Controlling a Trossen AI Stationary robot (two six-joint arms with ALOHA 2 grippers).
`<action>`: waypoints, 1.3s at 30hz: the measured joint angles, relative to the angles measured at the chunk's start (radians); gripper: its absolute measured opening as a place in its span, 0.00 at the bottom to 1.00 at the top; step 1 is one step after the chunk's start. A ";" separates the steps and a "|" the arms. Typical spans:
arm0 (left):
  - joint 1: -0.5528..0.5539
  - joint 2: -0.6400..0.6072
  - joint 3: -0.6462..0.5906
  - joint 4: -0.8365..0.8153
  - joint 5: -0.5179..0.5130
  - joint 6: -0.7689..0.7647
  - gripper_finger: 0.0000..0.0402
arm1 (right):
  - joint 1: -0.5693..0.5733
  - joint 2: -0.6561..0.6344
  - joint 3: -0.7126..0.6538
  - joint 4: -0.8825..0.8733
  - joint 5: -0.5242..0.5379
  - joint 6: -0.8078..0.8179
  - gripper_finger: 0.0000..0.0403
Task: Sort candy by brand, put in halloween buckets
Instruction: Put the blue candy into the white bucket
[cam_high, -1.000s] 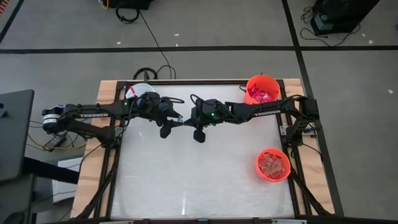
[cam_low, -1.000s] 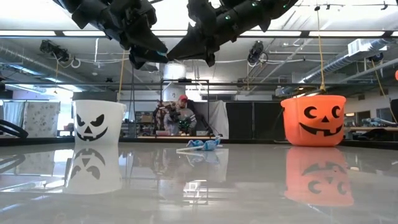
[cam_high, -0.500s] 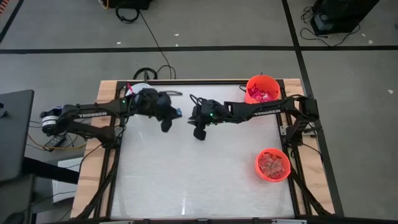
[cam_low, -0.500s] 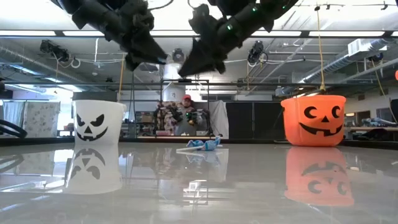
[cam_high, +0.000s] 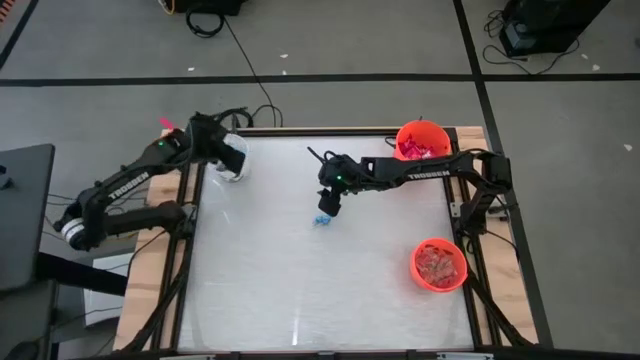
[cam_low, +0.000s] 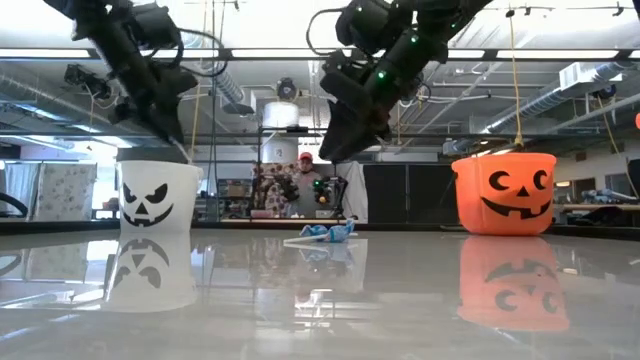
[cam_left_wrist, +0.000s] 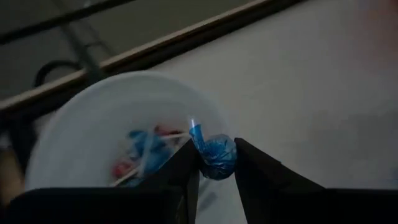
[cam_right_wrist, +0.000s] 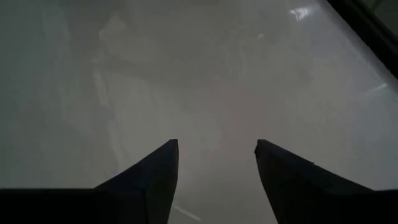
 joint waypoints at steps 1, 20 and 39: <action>0.029 0.000 0.000 -0.010 0.001 -0.004 0.23 | -0.003 0.000 -0.006 -0.001 0.000 0.015 0.56; 0.176 0.150 -0.058 0.002 0.054 0.020 0.39 | 0.007 0.000 -0.174 0.019 -0.230 -0.193 0.58; 0.087 0.096 0.251 -0.060 0.303 0.054 0.59 | 0.060 0.147 -0.188 0.184 -0.295 -0.262 0.55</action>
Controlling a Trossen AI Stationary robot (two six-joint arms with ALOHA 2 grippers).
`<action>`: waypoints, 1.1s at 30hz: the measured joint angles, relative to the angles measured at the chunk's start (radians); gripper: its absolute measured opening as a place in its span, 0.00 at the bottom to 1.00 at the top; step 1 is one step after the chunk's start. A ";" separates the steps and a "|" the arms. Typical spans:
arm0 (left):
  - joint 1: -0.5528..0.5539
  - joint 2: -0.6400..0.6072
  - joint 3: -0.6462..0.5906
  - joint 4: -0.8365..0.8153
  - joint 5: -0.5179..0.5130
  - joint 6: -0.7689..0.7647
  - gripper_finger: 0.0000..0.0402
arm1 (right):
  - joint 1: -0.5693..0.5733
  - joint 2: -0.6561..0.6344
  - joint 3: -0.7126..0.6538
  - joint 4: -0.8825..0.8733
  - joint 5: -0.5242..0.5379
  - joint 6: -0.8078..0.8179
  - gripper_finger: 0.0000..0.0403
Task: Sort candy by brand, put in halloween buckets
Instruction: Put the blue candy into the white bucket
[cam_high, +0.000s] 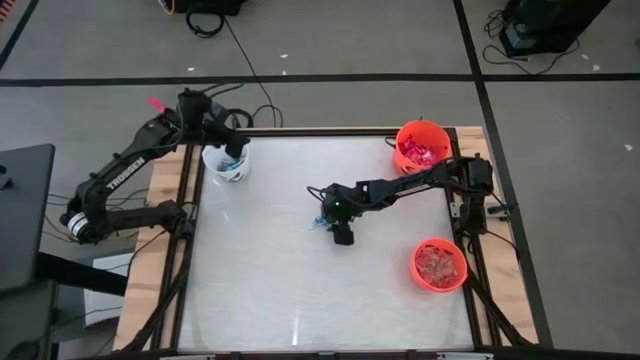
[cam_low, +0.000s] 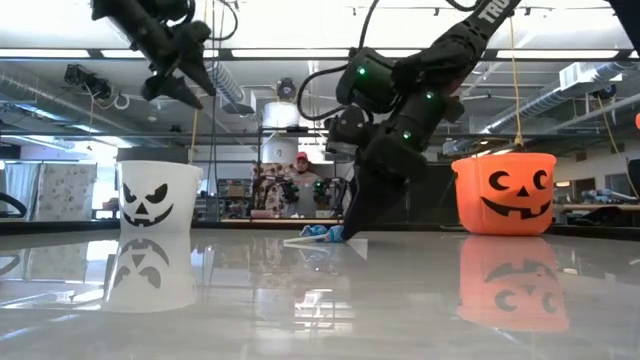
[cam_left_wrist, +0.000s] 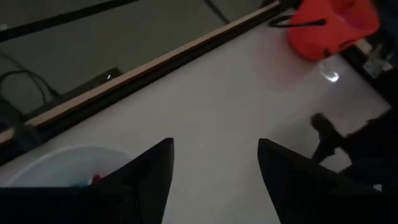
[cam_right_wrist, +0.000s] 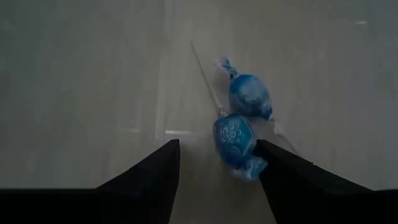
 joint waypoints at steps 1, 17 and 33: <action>-0.010 0.000 0.006 0.002 0.001 0.000 0.59 | 0.000 0.010 0.000 0.011 -0.001 0.001 0.54; -0.135 0.001 0.004 0.016 0.105 0.040 0.58 | -0.018 0.039 0.024 0.009 -0.036 0.053 0.18; -0.371 0.009 0.004 0.160 0.245 0.284 0.58 | -0.042 -0.086 0.319 -0.015 -0.008 0.105 0.19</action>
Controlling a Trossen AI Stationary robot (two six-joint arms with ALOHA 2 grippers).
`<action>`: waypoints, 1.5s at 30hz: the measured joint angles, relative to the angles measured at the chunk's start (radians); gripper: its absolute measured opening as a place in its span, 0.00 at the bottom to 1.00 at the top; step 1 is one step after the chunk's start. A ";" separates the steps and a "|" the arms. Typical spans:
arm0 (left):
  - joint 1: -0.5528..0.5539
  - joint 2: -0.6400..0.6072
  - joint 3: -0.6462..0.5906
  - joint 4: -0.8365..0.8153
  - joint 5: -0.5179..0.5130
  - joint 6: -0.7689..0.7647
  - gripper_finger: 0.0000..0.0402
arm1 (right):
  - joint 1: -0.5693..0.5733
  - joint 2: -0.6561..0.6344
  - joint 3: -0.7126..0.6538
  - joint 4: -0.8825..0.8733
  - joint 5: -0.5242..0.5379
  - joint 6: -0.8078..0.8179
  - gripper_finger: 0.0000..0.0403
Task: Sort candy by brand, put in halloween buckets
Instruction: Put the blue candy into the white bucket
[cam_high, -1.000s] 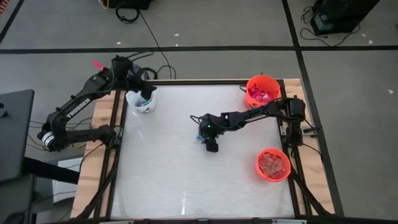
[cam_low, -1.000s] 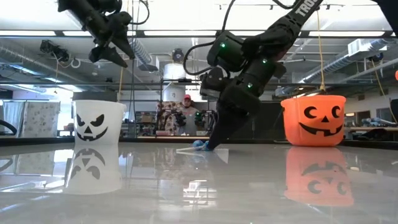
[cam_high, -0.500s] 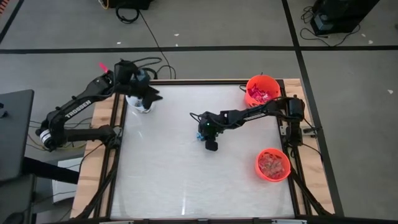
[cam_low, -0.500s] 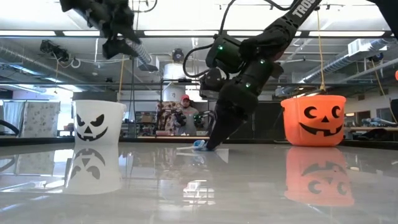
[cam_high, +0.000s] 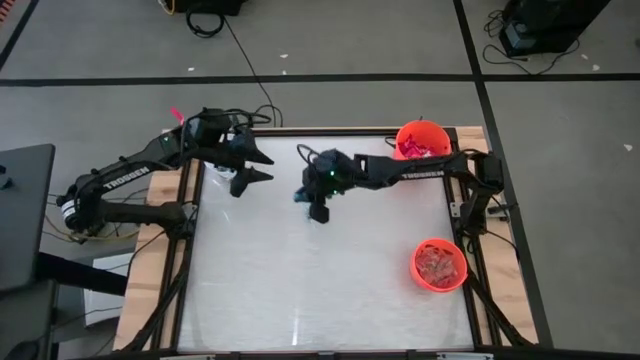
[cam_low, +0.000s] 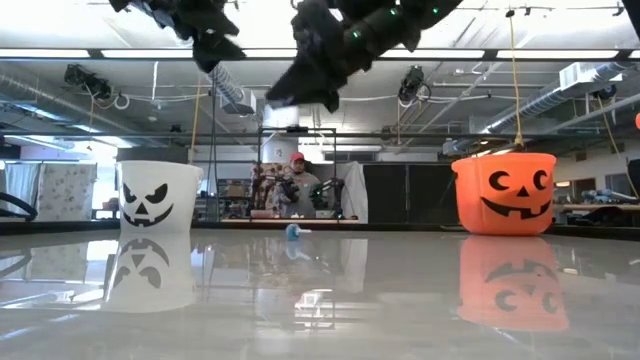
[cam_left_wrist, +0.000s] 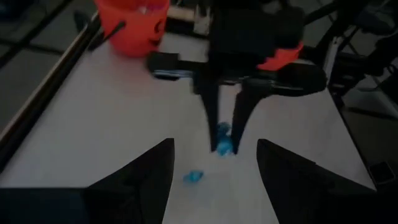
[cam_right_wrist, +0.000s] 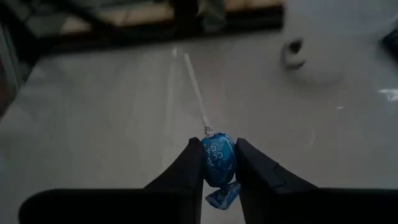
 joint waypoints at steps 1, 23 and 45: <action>-0.010 0.000 0.000 0.018 -0.004 -0.001 0.58 | -0.006 0.000 0.022 -0.004 0.002 0.005 0.19; -0.059 0.000 0.000 0.026 -0.133 -0.056 0.42 | -0.061 0.000 0.196 -0.032 0.023 -0.002 0.20; -0.059 0.000 0.000 0.023 -0.134 -0.049 0.18 | -0.057 0.000 0.196 0.007 0.023 0.008 0.20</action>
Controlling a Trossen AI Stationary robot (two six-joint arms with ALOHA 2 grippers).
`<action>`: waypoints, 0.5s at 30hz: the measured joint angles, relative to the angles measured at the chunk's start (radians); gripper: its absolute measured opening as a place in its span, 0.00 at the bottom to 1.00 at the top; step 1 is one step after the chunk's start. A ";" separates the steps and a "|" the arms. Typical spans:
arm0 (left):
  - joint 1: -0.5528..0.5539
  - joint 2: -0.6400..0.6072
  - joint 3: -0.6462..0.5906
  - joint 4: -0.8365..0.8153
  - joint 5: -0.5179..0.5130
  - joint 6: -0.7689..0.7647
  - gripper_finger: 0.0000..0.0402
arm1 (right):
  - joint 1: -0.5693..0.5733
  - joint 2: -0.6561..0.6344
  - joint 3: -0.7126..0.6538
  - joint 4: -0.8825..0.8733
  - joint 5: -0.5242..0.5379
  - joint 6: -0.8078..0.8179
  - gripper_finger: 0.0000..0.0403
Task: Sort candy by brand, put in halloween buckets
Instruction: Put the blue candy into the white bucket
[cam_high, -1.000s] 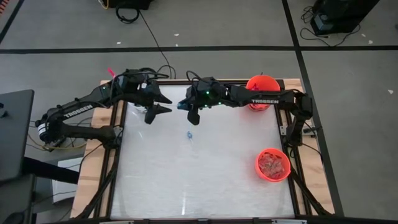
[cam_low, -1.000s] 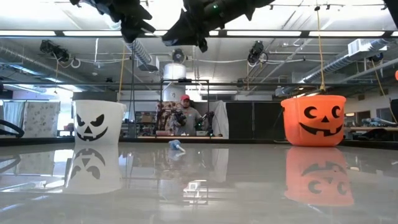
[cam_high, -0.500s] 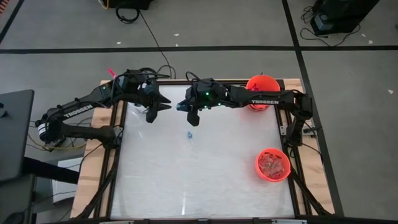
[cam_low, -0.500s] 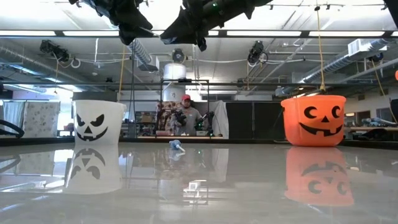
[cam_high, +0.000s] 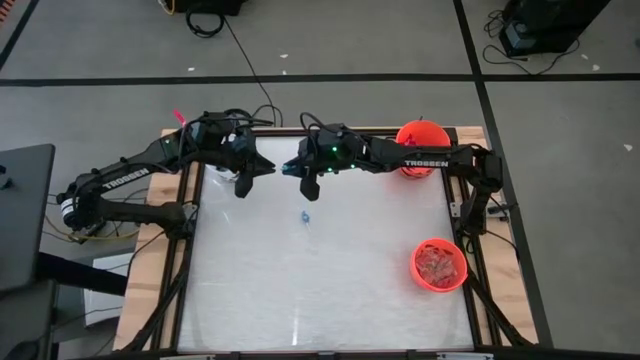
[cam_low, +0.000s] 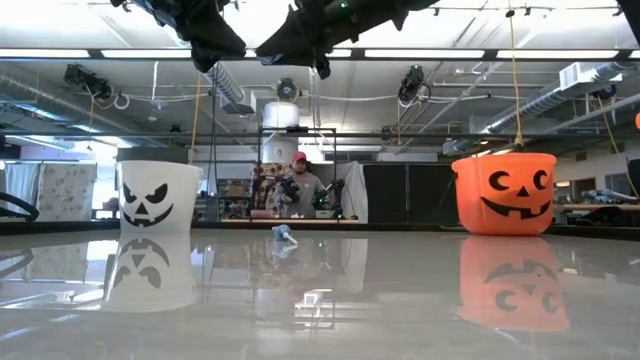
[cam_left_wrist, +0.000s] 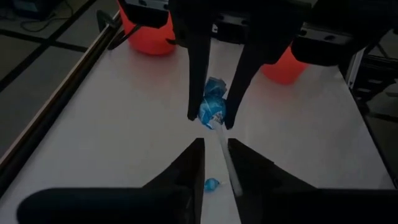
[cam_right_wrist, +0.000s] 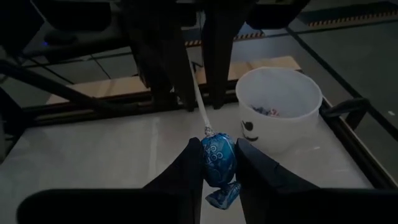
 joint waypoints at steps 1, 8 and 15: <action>0.000 0.000 0.000 -0.001 0.000 0.000 0.18 | 0.000 0.000 0.000 0.005 0.000 0.000 0.20; 0.000 0.000 0.000 -0.001 -0.019 0.004 0.07 | 0.000 0.000 0.000 0.005 0.004 0.000 0.20; 0.003 0.000 0.000 -0.001 -0.022 0.030 0.02 | -0.001 0.000 0.000 0.001 0.006 0.026 0.22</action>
